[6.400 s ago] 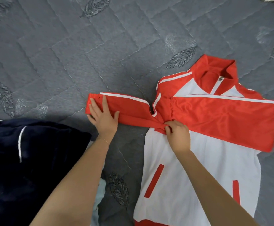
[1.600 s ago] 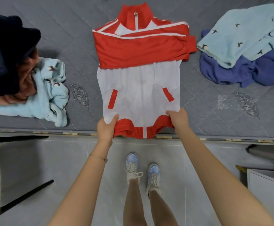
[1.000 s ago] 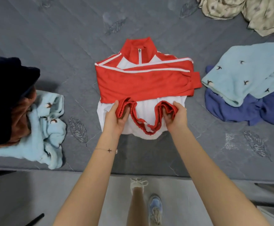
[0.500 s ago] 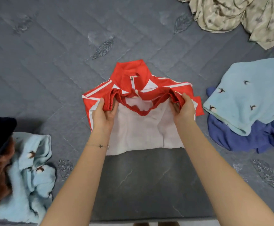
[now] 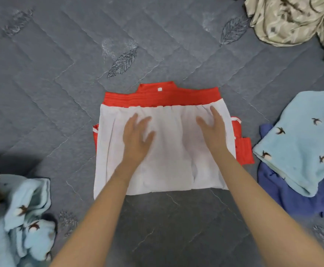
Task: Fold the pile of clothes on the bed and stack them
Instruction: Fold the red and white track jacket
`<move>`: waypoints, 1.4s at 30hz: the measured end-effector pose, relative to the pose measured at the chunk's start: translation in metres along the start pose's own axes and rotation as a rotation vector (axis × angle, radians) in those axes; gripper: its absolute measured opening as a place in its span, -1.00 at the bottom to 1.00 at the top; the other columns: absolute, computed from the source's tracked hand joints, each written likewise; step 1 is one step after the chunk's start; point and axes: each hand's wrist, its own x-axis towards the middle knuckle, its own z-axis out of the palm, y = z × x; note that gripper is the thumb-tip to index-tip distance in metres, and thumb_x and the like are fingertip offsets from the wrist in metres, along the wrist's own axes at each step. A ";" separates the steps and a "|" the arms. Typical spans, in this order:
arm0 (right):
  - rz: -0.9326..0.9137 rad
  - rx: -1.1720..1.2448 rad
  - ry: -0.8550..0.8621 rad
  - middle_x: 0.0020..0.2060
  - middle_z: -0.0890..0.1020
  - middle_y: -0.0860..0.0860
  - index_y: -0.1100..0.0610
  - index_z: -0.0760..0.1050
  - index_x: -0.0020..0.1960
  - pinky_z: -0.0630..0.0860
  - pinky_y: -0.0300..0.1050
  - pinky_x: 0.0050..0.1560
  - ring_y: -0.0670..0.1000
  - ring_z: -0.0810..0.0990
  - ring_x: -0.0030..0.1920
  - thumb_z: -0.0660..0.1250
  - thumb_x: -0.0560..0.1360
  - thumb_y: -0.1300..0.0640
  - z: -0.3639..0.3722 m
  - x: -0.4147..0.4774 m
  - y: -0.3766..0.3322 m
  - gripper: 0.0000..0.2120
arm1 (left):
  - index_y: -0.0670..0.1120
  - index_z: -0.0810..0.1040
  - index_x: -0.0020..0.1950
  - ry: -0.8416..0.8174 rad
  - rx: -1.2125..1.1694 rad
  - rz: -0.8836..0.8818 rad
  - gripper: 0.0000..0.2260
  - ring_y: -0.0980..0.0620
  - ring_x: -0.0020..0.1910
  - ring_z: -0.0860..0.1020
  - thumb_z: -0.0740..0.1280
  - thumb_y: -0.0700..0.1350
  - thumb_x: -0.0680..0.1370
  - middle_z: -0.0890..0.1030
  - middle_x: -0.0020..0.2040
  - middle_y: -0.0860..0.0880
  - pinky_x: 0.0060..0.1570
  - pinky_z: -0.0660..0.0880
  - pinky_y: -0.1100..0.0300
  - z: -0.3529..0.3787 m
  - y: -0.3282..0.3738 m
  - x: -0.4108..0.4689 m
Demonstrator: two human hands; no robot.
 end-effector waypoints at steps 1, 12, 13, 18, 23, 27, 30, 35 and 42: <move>-0.033 -0.194 0.040 0.51 0.26 0.07 0.13 0.24 0.51 0.08 0.00 0.51 0.06 0.16 0.53 0.39 0.52 0.01 -0.001 0.002 0.011 -0.36 | -0.04 0.42 0.43 -0.085 0.164 0.071 -0.54 -0.20 0.54 0.11 0.40 -0.05 0.55 0.23 0.52 -0.19 0.49 -0.01 -0.23 0.011 0.000 -0.007; 0.203 -0.457 0.172 0.50 0.19 0.11 0.09 -0.04 0.58 0.09 0.16 0.45 0.16 0.14 0.50 0.53 0.28 -0.26 -0.039 0.001 0.064 0.12 | 0.26 -0.41 0.44 -0.438 0.705 0.017 -0.15 -0.12 0.53 -0.36 -0.03 0.54 0.35 -0.35 0.56 0.00 0.38 -0.29 -0.35 0.058 -0.015 -0.002; 0.197 -0.408 0.162 0.45 0.25 0.12 0.11 0.02 0.56 0.17 0.14 0.41 0.16 0.20 0.45 0.54 0.29 -0.21 -0.039 0.001 0.063 0.07 | 0.26 -0.41 0.44 -0.448 0.698 0.016 -0.15 -0.12 0.53 -0.36 0.01 0.53 0.37 -0.35 0.56 0.00 0.38 -0.29 -0.35 0.057 -0.014 -0.002; 0.326 0.039 0.014 0.21 0.53 0.02 0.06 0.37 0.27 0.48 -0.05 0.00 0.03 0.56 0.06 0.51 0.40 0.01 -0.055 0.000 0.047 -0.46 | 0.17 -0.13 0.57 -0.402 0.594 -0.016 -0.20 -0.13 0.56 -0.24 0.19 0.38 0.48 -0.21 0.60 -0.05 0.43 -0.24 -0.26 0.044 0.007 -0.008; 0.294 0.382 -0.345 0.09 0.67 -0.04 -0.07 0.49 0.26 0.59 0.00 -0.01 0.05 0.66 0.08 0.43 0.44 0.05 -0.046 -0.014 0.016 -0.60 | 0.03 0.43 0.39 -0.102 -0.131 -0.145 -0.63 0.08 0.30 0.43 0.33 -0.03 0.59 0.50 0.32 0.02 0.31 0.31 0.28 0.019 0.027 -0.037; 0.234 0.441 -0.507 0.06 0.69 -0.05 -0.11 0.51 0.23 0.63 -0.07 -0.11 0.04 0.68 0.04 0.42 0.40 -0.01 -0.016 -0.029 -0.013 -0.59 | 0.15 0.45 0.28 -0.311 -0.592 -0.581 -0.77 0.12 0.15 0.56 0.16 0.09 0.65 0.58 0.21 0.08 0.07 0.45 0.30 -0.008 0.030 -0.034; 0.177 0.421 -0.557 0.05 0.70 -0.08 -0.10 0.50 0.20 0.62 -0.11 -0.06 -0.01 0.68 0.05 0.42 0.38 -0.03 0.013 -0.040 -0.035 -0.60 | 0.14 0.43 0.29 -0.330 -0.729 -0.699 -0.74 0.07 0.10 0.59 0.10 0.14 0.66 0.58 0.22 0.05 0.03 0.53 0.17 -0.029 0.022 -0.030; 0.075 0.315 -0.648 0.12 0.63 -0.13 -0.14 0.43 0.25 0.58 -0.16 0.07 -0.15 0.64 0.05 0.37 0.52 0.02 0.066 -0.069 -0.067 -0.67 | 0.22 0.51 0.25 -0.218 -0.801 -0.645 -0.65 0.13 0.01 0.65 0.18 0.31 0.55 0.63 0.11 0.16 -0.14 0.59 0.23 -0.072 0.006 -0.043; 0.184 0.242 -0.762 0.24 0.52 0.09 0.04 0.12 0.54 0.60 -0.13 0.07 0.04 0.62 0.07 0.06 0.67 0.24 0.125 -0.103 -0.074 -0.54 | -0.02 0.45 0.24 -0.201 -0.501 -0.675 -0.56 0.14 0.04 0.57 0.51 0.01 0.44 0.59 0.08 0.08 -0.05 0.50 0.33 -0.093 -0.031 -0.046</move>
